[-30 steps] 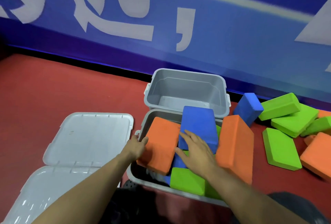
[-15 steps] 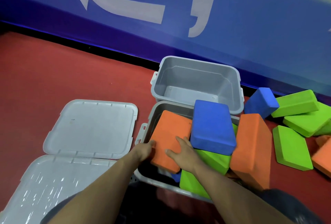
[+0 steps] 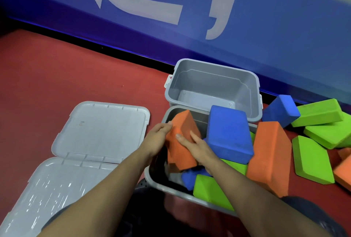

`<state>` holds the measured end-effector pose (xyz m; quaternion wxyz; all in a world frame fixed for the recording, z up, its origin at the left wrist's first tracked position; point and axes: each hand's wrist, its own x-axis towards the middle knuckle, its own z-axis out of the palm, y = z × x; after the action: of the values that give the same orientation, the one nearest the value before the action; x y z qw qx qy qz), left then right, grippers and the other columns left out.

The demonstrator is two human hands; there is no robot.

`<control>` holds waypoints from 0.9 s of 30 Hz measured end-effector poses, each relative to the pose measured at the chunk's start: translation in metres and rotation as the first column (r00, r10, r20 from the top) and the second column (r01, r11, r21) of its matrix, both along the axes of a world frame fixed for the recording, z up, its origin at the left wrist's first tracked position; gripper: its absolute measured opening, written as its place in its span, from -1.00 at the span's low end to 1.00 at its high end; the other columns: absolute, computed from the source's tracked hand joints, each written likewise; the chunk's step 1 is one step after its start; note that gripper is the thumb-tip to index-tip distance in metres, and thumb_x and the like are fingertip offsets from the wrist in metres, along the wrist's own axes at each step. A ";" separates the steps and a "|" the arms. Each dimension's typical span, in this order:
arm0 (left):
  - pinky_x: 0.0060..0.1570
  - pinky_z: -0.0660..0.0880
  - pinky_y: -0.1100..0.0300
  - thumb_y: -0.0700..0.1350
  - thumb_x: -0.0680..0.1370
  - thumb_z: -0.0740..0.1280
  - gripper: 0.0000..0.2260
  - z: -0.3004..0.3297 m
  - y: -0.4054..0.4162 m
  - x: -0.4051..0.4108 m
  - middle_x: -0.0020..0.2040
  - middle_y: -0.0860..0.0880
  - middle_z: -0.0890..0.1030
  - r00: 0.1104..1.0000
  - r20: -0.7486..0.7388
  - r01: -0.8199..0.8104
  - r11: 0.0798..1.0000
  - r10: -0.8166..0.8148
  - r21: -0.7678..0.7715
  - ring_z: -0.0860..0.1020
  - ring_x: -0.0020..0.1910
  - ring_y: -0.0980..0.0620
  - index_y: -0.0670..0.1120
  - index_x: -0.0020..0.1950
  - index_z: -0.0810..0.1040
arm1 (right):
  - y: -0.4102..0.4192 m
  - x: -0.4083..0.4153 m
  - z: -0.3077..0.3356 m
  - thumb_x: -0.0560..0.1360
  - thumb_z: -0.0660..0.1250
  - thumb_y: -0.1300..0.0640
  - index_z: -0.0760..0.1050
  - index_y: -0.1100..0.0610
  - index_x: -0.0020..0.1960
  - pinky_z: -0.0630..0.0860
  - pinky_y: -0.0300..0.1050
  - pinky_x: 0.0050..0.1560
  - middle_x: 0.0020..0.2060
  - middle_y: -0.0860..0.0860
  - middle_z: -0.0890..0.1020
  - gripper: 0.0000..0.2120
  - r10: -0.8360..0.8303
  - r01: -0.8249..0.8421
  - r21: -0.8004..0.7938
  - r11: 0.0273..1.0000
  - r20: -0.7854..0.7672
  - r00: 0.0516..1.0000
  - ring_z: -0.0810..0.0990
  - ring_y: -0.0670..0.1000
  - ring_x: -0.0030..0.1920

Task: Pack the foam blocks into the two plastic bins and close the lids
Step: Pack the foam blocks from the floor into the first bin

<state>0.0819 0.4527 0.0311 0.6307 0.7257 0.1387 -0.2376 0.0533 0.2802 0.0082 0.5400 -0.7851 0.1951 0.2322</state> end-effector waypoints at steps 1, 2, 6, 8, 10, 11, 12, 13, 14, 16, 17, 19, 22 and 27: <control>0.05 0.52 0.09 0.22 0.62 0.25 -0.70 0.003 -0.003 -0.001 0.20 0.00 0.63 0.999 0.053 0.004 1.000 -0.003 -0.018 0.60 0.11 0.01 0.10 0.24 0.55 | 0.000 0.000 0.003 0.15 0.40 -0.60 0.16 -0.10 0.62 0.42 0.04 0.44 0.50 -0.08 0.39 0.18 -0.025 0.025 0.028 0.999 0.001 1.000 0.46 -0.01 0.43; 0.14 0.54 0.04 0.22 0.61 0.27 -0.69 0.009 -0.005 -0.003 0.24 -0.01 0.61 0.996 0.093 0.003 0.999 0.000 -0.040 0.60 0.14 0.00 0.12 0.27 0.53 | -0.002 0.001 0.006 0.11 0.43 -0.61 0.19 -0.13 0.60 0.52 0.06 0.35 0.45 -0.09 0.47 0.19 -0.053 0.053 0.058 0.997 0.003 0.999 0.55 -0.03 0.34; 0.31 0.51 -0.10 0.15 0.65 0.26 -0.54 0.020 -0.008 -0.011 0.32 -0.04 0.56 0.997 0.069 -0.023 0.992 0.031 -0.123 0.62 0.17 -0.02 0.05 0.51 0.35 | -0.013 0.001 0.019 0.12 0.45 -0.59 0.48 -0.21 0.40 0.62 0.05 0.20 0.17 -0.15 0.67 -0.07 -0.064 0.055 0.091 0.994 0.093 0.994 0.69 -0.10 0.10; 0.31 0.51 -0.07 0.13 0.66 0.24 -0.58 0.024 -0.010 -0.015 0.26 -0.03 0.64 0.994 0.112 0.017 0.990 -0.001 -0.143 0.65 0.16 0.01 0.00 0.48 0.45 | -0.017 -0.002 0.026 0.20 0.48 -0.50 0.58 -0.21 0.19 0.63 0.05 0.18 0.05 -0.15 0.72 -0.35 -0.044 0.035 0.063 0.997 0.159 0.986 0.71 -0.10 0.03; 0.25 0.54 0.03 0.10 0.69 0.19 -0.68 0.029 -0.013 -0.016 0.19 0.03 0.68 0.988 0.151 0.058 0.980 -0.029 -0.190 0.64 0.20 0.07 0.02 0.35 0.58 | -0.017 -0.005 0.030 0.27 0.50 -0.42 0.60 -0.15 0.12 0.64 0.05 0.14 -0.01 -0.14 0.73 -0.46 -0.060 0.053 0.042 0.998 0.204 0.977 0.71 -0.10 -0.01; 0.23 0.54 0.06 0.08 0.70 0.17 -0.70 0.031 -0.015 -0.015 0.19 0.06 0.69 0.988 0.152 0.068 0.974 -0.034 -0.218 0.63 0.22 0.10 0.04 0.31 0.60 | -0.017 -0.005 0.031 0.30 0.50 -0.40 0.61 -0.12 0.13 0.64 0.04 0.13 -0.02 -0.13 0.73 -0.48 -0.082 0.076 0.039 0.996 0.209 0.974 0.71 -0.10 -0.02; 0.23 0.54 0.08 0.07 0.71 0.16 -0.70 0.033 -0.016 -0.014 0.21 0.08 0.68 0.989 0.144 0.068 0.967 -0.033 -0.247 0.61 0.25 0.11 0.04 0.31 0.60 | -0.016 -0.006 0.032 0.31 0.49 -0.40 0.62 -0.10 0.13 0.64 0.02 0.12 -0.01 -0.13 0.73 -0.47 -0.108 0.102 0.041 0.994 0.206 0.972 0.70 -0.11 -0.02; 0.25 0.54 0.07 0.07 0.71 0.16 -0.69 0.035 -0.017 -0.013 0.23 0.08 0.67 0.990 0.137 0.072 0.959 -0.036 -0.273 0.60 0.27 0.10 0.04 0.34 0.59 | -0.015 -0.006 0.033 0.29 0.48 -0.42 0.62 -0.08 0.14 0.64 0.01 0.12 -0.01 -0.12 0.73 -0.43 -0.133 0.126 0.043 0.991 0.208 0.969 0.70 -0.11 -0.02; 0.27 0.54 0.05 0.06 0.71 0.16 -0.68 0.036 -0.018 -0.012 0.26 0.08 0.66 0.990 0.134 0.075 0.954 -0.038 -0.289 0.58 0.30 0.07 0.03 0.37 0.57 | -0.016 -0.006 0.034 0.24 0.48 -0.46 0.63 -0.06 0.14 0.64 0.02 0.12 -0.01 -0.12 0.73 -0.36 -0.157 0.151 0.043 0.988 0.216 0.964 0.71 -0.10 -0.01; 0.29 0.54 0.04 0.04 0.71 0.16 -0.68 0.035 -0.020 -0.011 0.28 0.08 0.64 0.990 0.136 0.080 0.950 -0.040 -0.303 0.57 0.32 0.06 0.03 0.40 0.55 | -0.017 -0.005 0.038 0.14 0.49 -0.53 0.65 -0.04 0.13 0.65 0.06 0.12 -0.03 -0.12 0.74 -0.25 -0.196 0.191 0.045 0.981 0.228 0.954 0.71 -0.08 -0.02; 0.30 0.53 0.04 0.02 0.71 0.16 -0.68 0.034 -0.019 -0.010 0.28 0.09 0.64 0.989 0.138 0.085 0.948 -0.044 -0.306 0.57 0.32 0.08 0.03 0.40 0.54 | -0.018 -0.004 0.039 0.14 0.50 -0.51 0.65 -0.04 0.12 0.65 0.07 0.11 -0.04 -0.12 0.74 -0.26 -0.194 0.189 0.043 0.981 0.234 0.953 0.72 -0.09 -0.02; 0.32 0.51 0.03 0.02 0.71 0.15 -0.67 0.033 -0.018 -0.008 0.31 0.09 0.62 0.989 0.134 0.109 0.938 -0.067 -0.329 0.55 0.35 0.10 0.02 0.43 0.52 | -0.018 -0.003 0.045 0.20 0.55 -0.40 0.64 -0.07 0.11 0.65 0.05 0.12 -0.04 -0.14 0.73 -0.39 -0.177 0.170 0.048 0.984 0.254 0.951 0.71 -0.12 -0.02; 0.34 0.48 0.02 0.03 0.71 0.15 -0.67 0.032 -0.018 -0.003 0.38 0.11 0.57 0.992 0.098 0.111 0.909 -0.078 -0.401 0.53 0.37 0.12 0.03 0.43 0.50 | -0.019 0.001 0.049 0.15 0.54 -0.42 0.60 -0.10 0.15 0.63 0.04 0.13 -0.02 -0.16 0.72 -0.33 -0.213 0.214 0.031 0.976 0.299 0.930 0.69 -0.13 0.01; 0.25 0.50 0.07 0.06 0.70 0.17 -0.73 0.021 -0.034 0.009 0.28 0.13 0.63 0.997 0.075 0.043 0.937 -0.018 -0.347 0.60 0.26 0.13 0.05 0.35 0.51 | -0.027 0.007 0.059 0.17 0.45 -0.50 0.56 -0.03 0.17 0.61 0.01 0.10 0.00 -0.14 0.67 -0.25 -0.250 0.287 -0.064 0.956 0.337 0.908 0.66 -0.05 0.04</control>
<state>0.0912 0.4185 0.0521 0.7498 0.6126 0.0610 -0.2423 0.0603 0.2536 0.0671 0.5467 -0.8072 0.2222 0.0115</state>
